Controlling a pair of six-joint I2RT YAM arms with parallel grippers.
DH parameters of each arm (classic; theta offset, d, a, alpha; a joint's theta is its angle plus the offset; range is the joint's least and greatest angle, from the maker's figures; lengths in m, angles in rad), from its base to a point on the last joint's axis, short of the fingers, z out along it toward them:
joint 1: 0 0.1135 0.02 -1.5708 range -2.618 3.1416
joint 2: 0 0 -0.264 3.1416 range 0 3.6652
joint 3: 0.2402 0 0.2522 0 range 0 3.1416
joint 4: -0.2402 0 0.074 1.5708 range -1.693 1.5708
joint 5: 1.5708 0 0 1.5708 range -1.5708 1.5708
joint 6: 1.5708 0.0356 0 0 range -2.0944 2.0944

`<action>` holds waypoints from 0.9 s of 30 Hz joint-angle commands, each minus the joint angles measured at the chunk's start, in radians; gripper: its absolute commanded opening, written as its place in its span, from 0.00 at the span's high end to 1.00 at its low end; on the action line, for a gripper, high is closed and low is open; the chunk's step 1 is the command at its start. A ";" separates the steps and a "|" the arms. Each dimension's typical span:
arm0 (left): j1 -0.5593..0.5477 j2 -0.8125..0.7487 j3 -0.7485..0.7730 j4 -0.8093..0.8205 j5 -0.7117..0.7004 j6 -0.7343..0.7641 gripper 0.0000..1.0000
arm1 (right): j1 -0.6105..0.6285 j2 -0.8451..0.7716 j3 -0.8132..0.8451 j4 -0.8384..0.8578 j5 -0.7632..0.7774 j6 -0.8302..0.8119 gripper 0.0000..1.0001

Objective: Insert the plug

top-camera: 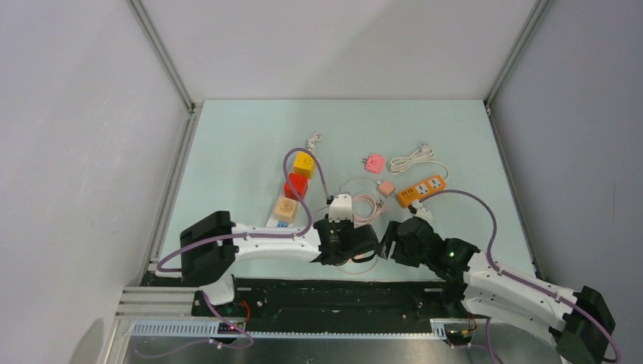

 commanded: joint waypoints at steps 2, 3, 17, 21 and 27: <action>-0.025 0.054 -0.071 -0.093 0.117 -0.045 1.00 | -0.036 0.083 -0.024 0.257 -0.189 -0.057 0.30; -0.027 0.059 -0.075 -0.093 0.116 -0.041 1.00 | -0.037 0.109 -0.025 0.289 -0.192 -0.064 0.31; -0.053 0.105 -0.098 -0.036 0.182 0.001 1.00 | -0.044 0.351 -0.022 0.461 -0.199 -0.036 0.57; -0.052 0.121 -0.105 -0.007 0.213 0.015 1.00 | -0.044 0.381 -0.022 0.473 -0.191 -0.026 0.59; -0.042 0.144 -0.088 -0.002 0.219 0.025 1.00 | -0.042 0.384 -0.022 0.453 -0.161 -0.011 0.59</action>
